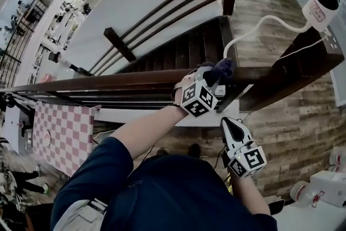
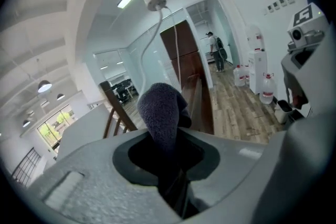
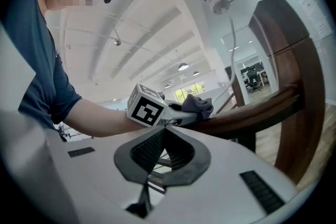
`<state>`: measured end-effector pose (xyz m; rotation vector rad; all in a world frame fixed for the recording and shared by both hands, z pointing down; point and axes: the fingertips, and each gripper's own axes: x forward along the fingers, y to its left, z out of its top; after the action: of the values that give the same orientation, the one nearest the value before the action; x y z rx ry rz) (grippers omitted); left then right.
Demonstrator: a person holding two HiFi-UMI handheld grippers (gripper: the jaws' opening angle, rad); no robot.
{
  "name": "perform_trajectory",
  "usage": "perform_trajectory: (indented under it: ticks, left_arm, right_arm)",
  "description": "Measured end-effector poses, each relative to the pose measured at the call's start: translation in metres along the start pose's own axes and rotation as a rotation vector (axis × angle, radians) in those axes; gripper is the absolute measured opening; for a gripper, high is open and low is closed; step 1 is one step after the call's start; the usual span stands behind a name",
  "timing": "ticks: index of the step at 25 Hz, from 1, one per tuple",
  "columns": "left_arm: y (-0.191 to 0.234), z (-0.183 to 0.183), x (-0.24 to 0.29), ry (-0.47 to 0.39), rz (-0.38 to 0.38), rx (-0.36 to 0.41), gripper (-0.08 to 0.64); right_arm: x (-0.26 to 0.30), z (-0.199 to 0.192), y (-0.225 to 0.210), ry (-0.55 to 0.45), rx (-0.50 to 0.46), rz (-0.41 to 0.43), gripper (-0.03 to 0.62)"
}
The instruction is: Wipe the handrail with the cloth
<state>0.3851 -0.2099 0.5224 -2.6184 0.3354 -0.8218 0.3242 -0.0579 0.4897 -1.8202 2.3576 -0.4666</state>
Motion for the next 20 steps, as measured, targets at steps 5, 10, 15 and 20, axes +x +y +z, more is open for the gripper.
perform_trajectory:
  ticks: [5,10,15,20]
  left_arm:
    - [0.066,-0.081,-0.073,0.068,0.132,-0.094,0.069]
    - [0.123,-0.170,-0.150,0.125,0.268,-0.192,0.069]
    - [0.160,-0.238,-0.220,0.166,0.373,-0.267,0.069]
    - [0.183,-0.283,-0.272,0.193,0.436,-0.315,0.069]
  right_arm:
    - [0.057,-0.012,0.068,0.076,-0.025,0.133,0.011]
    - [0.112,-0.028,0.144,0.125,-0.064,0.280,0.011]
    - [0.146,-0.040,0.207,0.160,-0.100,0.370,0.011]
    - [0.165,-0.050,0.253,0.188,-0.117,0.417,0.011]
